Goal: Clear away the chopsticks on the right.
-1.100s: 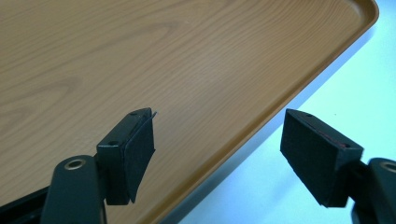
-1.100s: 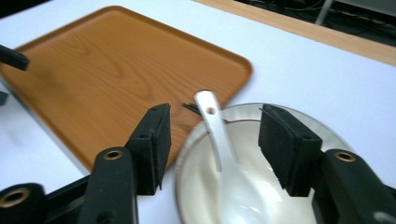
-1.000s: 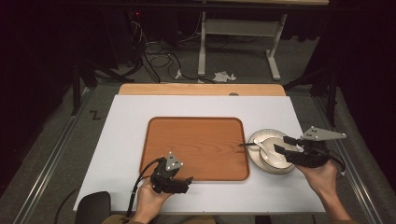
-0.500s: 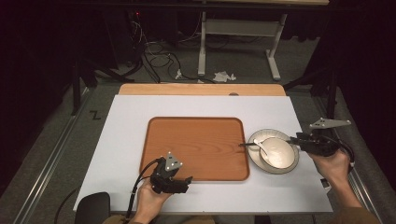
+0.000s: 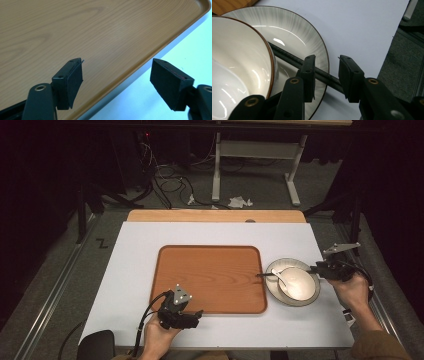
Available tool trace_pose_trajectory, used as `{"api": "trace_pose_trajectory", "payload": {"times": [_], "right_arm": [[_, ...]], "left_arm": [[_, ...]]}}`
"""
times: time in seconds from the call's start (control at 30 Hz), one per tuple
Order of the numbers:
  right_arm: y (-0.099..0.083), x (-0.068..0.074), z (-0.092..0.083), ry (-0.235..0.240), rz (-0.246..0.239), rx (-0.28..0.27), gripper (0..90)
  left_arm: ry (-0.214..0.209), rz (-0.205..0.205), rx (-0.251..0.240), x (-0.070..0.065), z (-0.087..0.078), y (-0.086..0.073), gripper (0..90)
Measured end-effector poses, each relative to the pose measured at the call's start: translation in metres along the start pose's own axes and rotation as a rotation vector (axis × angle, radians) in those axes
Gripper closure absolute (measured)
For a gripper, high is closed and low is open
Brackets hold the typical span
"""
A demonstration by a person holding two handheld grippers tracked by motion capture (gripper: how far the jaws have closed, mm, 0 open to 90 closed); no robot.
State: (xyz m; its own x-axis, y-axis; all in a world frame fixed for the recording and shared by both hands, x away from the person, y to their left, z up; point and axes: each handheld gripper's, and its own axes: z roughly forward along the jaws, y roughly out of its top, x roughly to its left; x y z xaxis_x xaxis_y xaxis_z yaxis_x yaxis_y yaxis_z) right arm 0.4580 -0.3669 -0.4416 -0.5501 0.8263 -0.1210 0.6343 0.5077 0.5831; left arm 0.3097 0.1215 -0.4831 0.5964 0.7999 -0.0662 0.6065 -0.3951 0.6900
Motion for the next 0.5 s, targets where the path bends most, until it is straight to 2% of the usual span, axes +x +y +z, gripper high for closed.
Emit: {"api": "trace_pose_trajectory", "payload": {"times": [0.2, 0.37, 0.5], "right_arm": [[0.005, -0.001, 0.010, 0.016, -0.022, 0.033, 69.1], [0.010, -0.002, 0.015, 0.035, -0.040, 0.067, 68.8], [0.012, -0.003, 0.015, 0.045, -0.023, 0.076, 67.8]], "left_arm": [[0.012, -0.010, 0.004, 0.001, -0.002, -0.003, 26.3], [0.025, -0.021, -0.010, 0.002, -0.005, -0.005, 26.3], [0.027, -0.025, -0.009, 0.002, -0.005, -0.006, 26.2]]}}
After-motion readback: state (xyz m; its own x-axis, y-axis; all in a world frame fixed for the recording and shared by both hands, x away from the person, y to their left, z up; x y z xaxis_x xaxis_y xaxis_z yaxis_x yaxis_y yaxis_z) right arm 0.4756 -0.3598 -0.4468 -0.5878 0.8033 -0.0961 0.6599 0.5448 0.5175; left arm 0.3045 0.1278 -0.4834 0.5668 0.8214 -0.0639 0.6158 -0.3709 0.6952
